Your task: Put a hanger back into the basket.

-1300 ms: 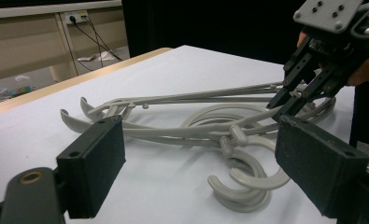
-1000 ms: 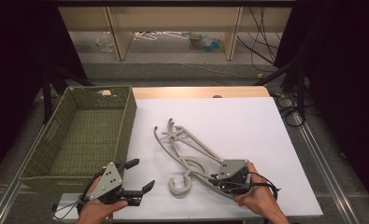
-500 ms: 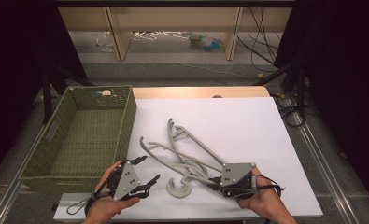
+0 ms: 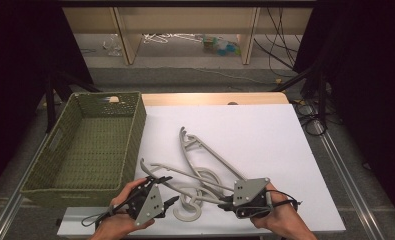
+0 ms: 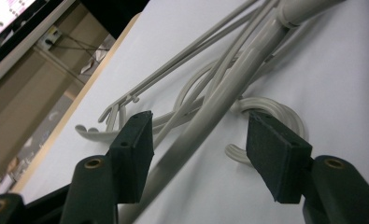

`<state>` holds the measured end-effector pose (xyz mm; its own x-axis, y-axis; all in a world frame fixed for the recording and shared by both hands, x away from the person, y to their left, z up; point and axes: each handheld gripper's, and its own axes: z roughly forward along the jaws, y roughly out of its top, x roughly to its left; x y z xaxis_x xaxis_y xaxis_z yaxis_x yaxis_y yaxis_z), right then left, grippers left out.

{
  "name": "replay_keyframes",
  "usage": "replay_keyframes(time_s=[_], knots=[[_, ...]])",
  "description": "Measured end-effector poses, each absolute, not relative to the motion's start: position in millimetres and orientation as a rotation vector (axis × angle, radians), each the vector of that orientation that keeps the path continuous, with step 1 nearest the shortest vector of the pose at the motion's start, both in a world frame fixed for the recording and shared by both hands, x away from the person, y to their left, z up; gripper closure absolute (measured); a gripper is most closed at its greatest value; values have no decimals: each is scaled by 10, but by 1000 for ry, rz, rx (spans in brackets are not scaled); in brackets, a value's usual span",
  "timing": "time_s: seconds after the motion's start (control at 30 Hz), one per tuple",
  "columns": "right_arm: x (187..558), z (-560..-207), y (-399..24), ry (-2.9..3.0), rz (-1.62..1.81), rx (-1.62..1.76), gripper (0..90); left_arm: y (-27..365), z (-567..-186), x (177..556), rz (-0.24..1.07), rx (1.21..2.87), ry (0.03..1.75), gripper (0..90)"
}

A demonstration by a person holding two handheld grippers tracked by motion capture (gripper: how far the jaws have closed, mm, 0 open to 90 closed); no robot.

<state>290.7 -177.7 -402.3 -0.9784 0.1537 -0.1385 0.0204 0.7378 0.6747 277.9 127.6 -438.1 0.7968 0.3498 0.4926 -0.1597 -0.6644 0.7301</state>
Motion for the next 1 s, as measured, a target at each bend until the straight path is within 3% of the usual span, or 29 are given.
replay_keyframes(time_s=[0.23,0.27,0.33,0.6,0.9,0.93,1.0], knots=[[2896,-4031,-1755,2775,1098,84,822,1195,-4379,2795,770,2213,7,528],[2892,-4030,-1746,2775,1093,69,822,1187,-4360,2795,758,2233,-31,615],[2891,-4035,-1740,2786,1097,54,821,1166,-4328,2784,743,2255,-71,674],[2937,-4007,-1811,2757,1179,84,786,1129,-4164,2741,742,2300,-151,744],[2987,-3938,-1902,2671,1257,226,687,1134,-4049,2817,504,2281,19,785],[3019,-3913,-1925,2598,1282,345,592,1159,-4018,2853,457,2262,91,785],[3043,-3885,-1968,2545,1304,410,529,1181,-4005,2885,399,2233,189,784]])
